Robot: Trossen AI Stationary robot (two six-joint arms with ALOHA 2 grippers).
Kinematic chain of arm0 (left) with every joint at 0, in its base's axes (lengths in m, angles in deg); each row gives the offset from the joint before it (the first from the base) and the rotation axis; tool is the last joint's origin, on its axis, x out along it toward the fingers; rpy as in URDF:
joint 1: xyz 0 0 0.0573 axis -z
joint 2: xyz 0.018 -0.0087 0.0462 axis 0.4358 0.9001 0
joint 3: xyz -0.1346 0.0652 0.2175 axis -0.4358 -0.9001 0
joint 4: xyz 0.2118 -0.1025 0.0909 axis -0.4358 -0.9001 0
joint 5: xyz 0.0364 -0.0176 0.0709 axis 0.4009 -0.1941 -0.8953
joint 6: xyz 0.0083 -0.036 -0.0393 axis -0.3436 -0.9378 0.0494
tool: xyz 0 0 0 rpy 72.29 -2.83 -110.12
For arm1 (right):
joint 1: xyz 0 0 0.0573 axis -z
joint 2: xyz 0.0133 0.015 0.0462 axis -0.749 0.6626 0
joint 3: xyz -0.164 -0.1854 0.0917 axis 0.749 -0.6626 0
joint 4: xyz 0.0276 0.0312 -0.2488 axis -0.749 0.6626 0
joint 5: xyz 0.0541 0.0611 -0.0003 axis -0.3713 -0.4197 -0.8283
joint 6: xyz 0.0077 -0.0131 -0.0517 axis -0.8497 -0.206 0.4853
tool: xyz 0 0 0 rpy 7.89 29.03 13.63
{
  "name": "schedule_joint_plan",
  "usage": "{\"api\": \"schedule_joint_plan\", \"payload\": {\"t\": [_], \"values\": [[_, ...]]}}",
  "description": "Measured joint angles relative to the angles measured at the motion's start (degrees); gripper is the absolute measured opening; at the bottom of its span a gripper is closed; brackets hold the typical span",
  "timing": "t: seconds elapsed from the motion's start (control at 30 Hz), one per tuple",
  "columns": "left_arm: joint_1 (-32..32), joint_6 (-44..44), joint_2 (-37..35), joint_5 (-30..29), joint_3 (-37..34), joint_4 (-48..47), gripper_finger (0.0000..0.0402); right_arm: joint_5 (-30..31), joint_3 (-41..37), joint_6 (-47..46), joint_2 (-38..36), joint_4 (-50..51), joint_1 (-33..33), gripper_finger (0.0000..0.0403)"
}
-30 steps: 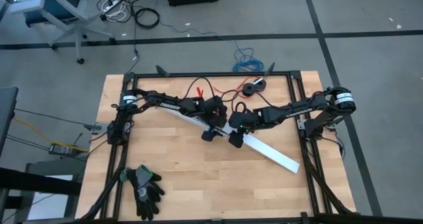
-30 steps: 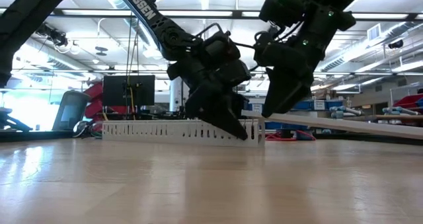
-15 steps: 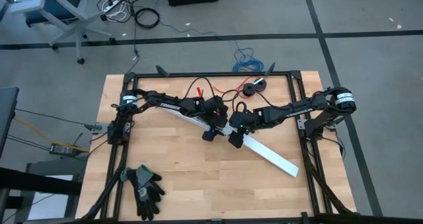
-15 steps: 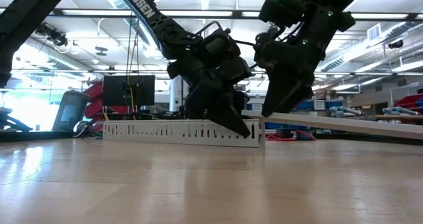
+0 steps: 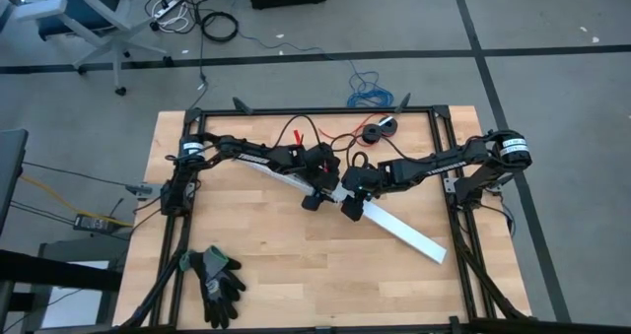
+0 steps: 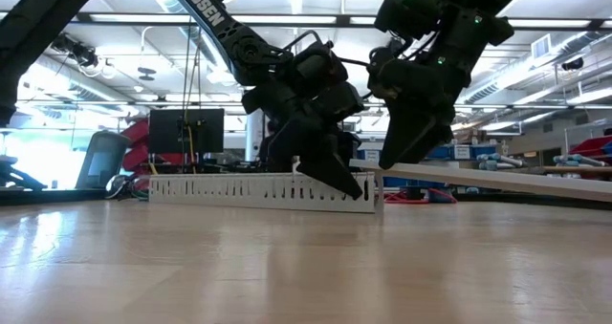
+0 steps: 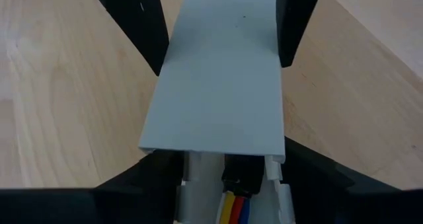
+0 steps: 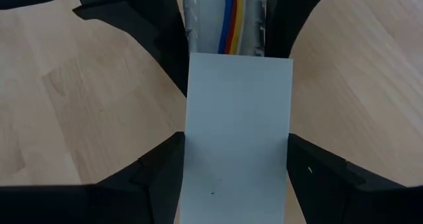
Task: Ziptie cables
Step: Close the white cable duct cover
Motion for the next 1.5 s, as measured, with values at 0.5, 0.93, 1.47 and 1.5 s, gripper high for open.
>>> {"api": "schedule_joint_plan", "payload": {"t": [0.5, 0.93, 1.47, 1.5], "values": [[-0.02, 0.0, 0.0, -0.02, 0.0, 0.08, 0.0228, -0.1, 0.0, 1.33, 0.0, -0.09, 0.0, 0.0249], [-0.04, 0.02, 0.0, -0.04, 0.0, 0.15, 0.0228, -0.52, 0.02, 4.4, 0.0, -1.4, 0.0, 0.0272], [-0.04, -0.04, -0.02, -0.06, 0.0, -0.11, 0.0228, -0.51, 0.04, 9.25, 0.0, -1.08, 0.11, 0.0276], [-0.04, -0.06, -0.02, -0.07, 0.0, -0.13, 0.0228, -0.5, 0.04, 9.22, -0.01, -1.06, 0.18, 0.0277]]}}
